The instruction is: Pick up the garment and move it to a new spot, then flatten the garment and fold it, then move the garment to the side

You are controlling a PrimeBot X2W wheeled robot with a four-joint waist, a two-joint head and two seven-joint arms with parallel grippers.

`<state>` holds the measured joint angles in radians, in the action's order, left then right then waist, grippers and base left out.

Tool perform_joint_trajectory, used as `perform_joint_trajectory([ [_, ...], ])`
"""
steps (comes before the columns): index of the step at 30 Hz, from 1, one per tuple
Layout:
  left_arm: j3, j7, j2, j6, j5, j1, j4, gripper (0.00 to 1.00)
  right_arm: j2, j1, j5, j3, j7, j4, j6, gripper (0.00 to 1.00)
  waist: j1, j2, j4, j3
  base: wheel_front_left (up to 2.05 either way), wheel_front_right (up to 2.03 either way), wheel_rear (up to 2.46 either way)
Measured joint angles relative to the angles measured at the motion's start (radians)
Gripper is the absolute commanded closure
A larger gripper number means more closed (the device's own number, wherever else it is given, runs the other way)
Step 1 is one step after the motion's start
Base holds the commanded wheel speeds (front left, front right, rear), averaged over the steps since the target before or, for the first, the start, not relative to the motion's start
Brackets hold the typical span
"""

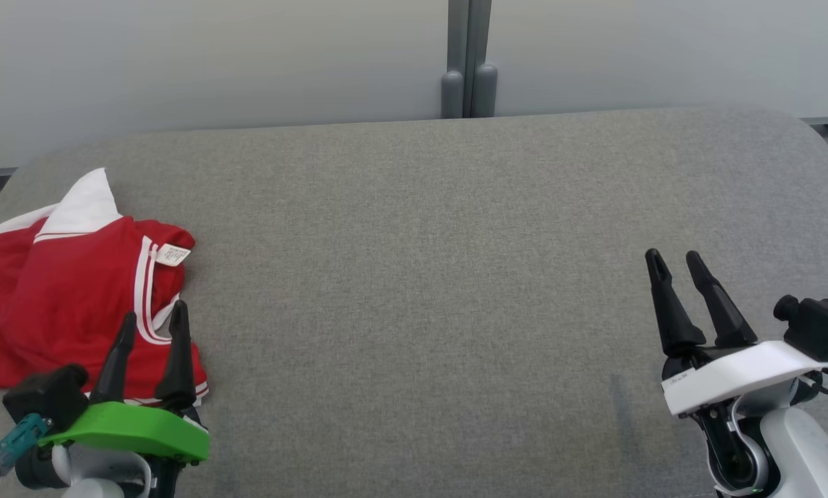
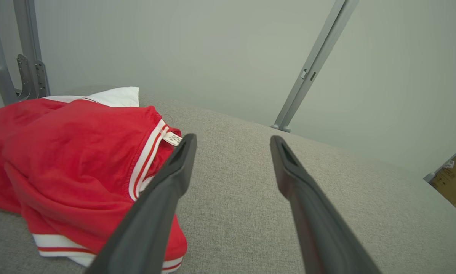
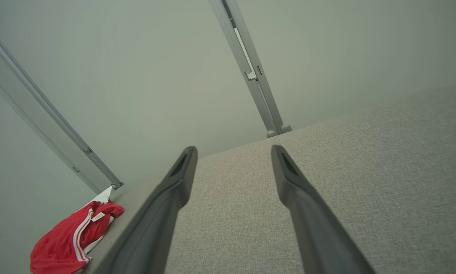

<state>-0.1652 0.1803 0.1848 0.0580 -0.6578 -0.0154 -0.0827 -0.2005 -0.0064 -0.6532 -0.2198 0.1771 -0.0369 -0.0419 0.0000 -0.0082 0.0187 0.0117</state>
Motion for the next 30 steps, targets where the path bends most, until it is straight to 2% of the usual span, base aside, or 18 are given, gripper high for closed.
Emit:
perform_joint_trajectory([
  [21, -0.039, 0.068, 0.026, 0.047, 0.235, -0.001, 0.058, 0.00, -0.030, 0.000, 0.244, -0.059, 0.073, 0.069, 0.027, 0.00, 0.0000, 0.0000, 0.003, 0.013, 0.00, 0.00, 0.00],
  [30, -0.041, 0.068, 0.026, 0.049, 0.243, -0.001, 0.059, 0.00, -0.030, 0.000, 0.252, -0.060, 0.075, 0.073, 0.027, 0.00, 0.0000, 0.0000, 0.004, 0.014, 0.00, 0.00, 0.00],
])
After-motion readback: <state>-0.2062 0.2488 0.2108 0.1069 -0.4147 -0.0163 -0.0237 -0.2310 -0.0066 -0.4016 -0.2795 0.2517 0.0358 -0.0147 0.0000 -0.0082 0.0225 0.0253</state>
